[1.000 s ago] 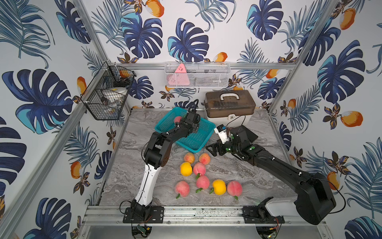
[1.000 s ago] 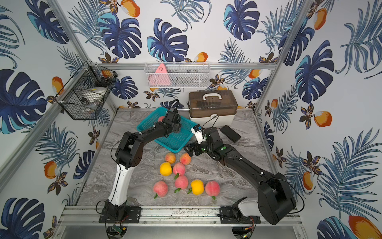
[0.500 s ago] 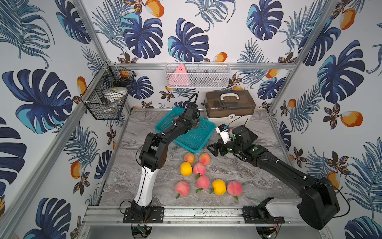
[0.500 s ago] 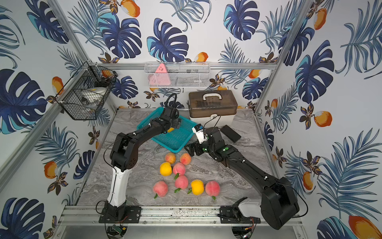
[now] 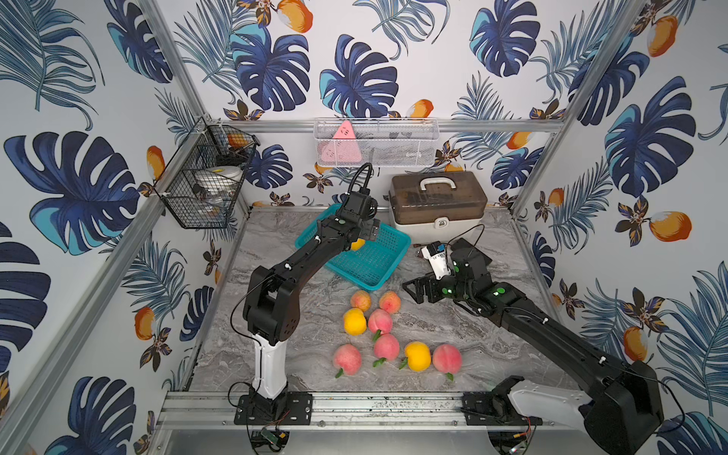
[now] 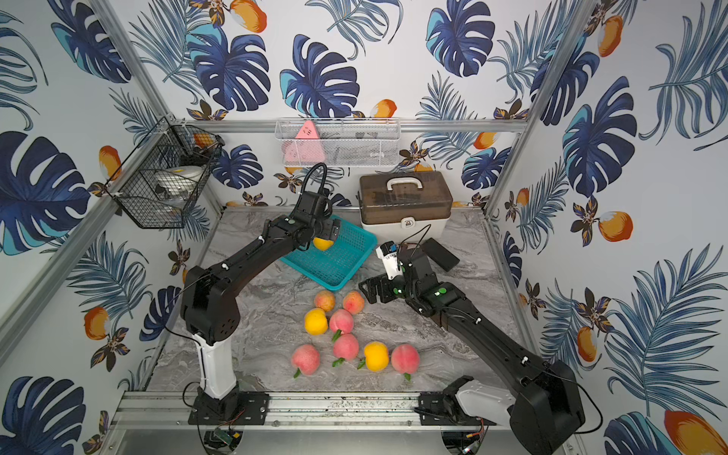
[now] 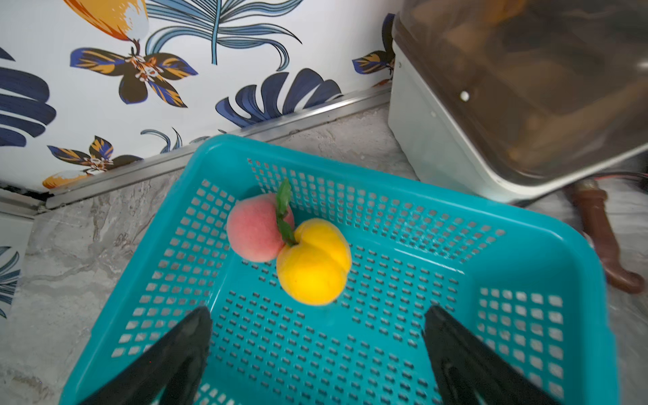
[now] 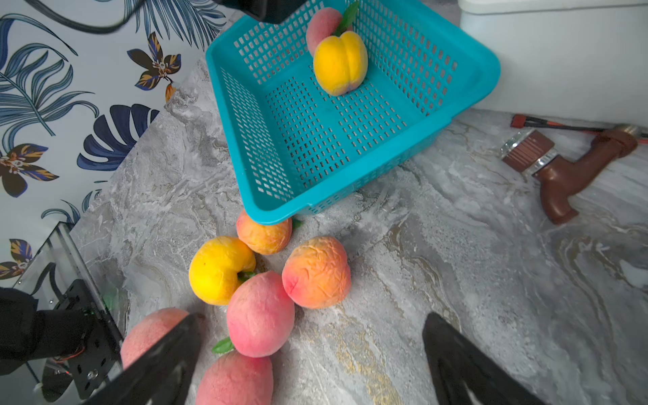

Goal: Put the peaches into the basket
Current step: Place the peach in the basket, then pick up the peach from the center of the board.

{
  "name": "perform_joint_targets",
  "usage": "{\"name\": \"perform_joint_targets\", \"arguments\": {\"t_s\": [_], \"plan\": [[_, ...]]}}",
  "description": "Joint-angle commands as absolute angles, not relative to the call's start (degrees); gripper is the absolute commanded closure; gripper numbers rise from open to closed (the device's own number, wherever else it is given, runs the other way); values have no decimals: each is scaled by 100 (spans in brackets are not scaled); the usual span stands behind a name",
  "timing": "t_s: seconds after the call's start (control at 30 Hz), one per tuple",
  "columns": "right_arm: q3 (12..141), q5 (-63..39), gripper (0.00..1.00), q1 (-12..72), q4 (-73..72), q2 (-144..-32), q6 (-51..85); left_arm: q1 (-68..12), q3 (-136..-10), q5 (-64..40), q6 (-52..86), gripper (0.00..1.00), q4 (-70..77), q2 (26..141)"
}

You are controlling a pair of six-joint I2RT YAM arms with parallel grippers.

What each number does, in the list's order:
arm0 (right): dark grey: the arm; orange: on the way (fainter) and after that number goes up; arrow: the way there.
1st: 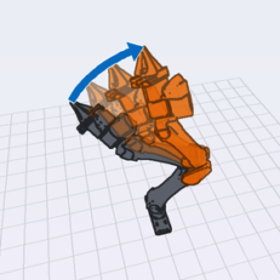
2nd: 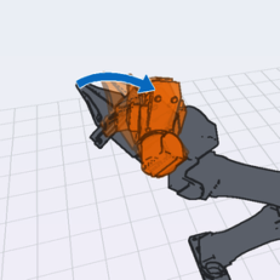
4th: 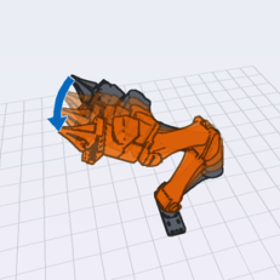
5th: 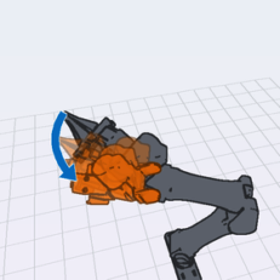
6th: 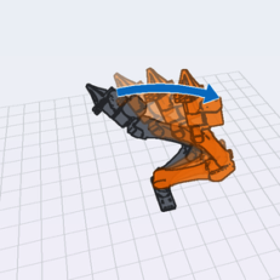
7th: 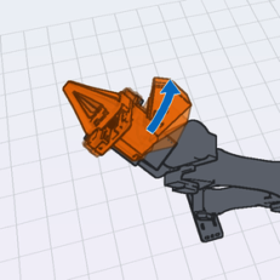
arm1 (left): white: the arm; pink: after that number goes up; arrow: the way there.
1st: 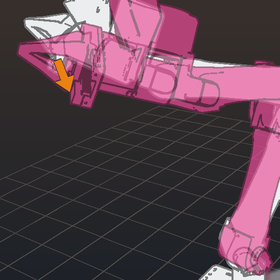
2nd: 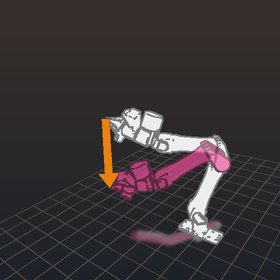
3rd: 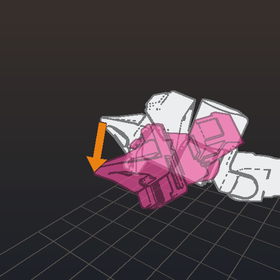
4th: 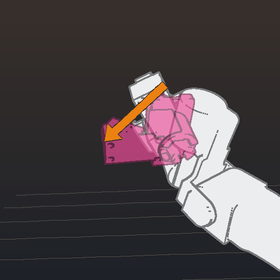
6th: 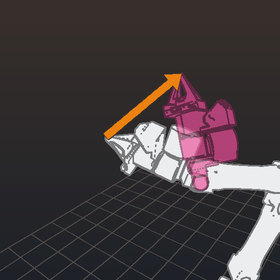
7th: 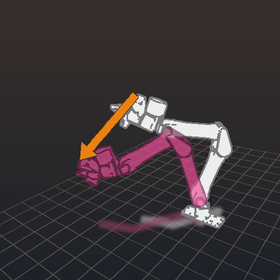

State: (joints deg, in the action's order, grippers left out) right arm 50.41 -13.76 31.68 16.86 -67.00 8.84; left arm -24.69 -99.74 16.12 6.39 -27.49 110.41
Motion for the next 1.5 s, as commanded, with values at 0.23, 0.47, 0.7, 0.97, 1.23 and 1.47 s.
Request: {"name": "perform_joint_targets", "arguments": {"t_s": [0.23,0.47,0.7,0.97,1.23,1.47], "plan": [[4787,-845,0,3700,2663,-6017,1579,-2743,-8828,838,1292,2,-4173,9628],[4572,-624,0,4324,2896,-5516,1859,-2803,-7869,361,1538,2,-4508,8572],[4654,-641,0,5146,3135,-5457,1618,-3044,-7133,-54,2012,2,-4904,7669],[4412,-604,0,5794,3006,-5333,1633,-3531,-6620,-331,2803,1,-5299,6962],[3842,-894,0,6204,2450,-4783,1483,-4090,-6346,-386,3184,1,-5663,6892],[3723,-1241,0,6248,2268,-4823,1319,-5005,-6200,-2,3642,1,-5909,7264]]}}
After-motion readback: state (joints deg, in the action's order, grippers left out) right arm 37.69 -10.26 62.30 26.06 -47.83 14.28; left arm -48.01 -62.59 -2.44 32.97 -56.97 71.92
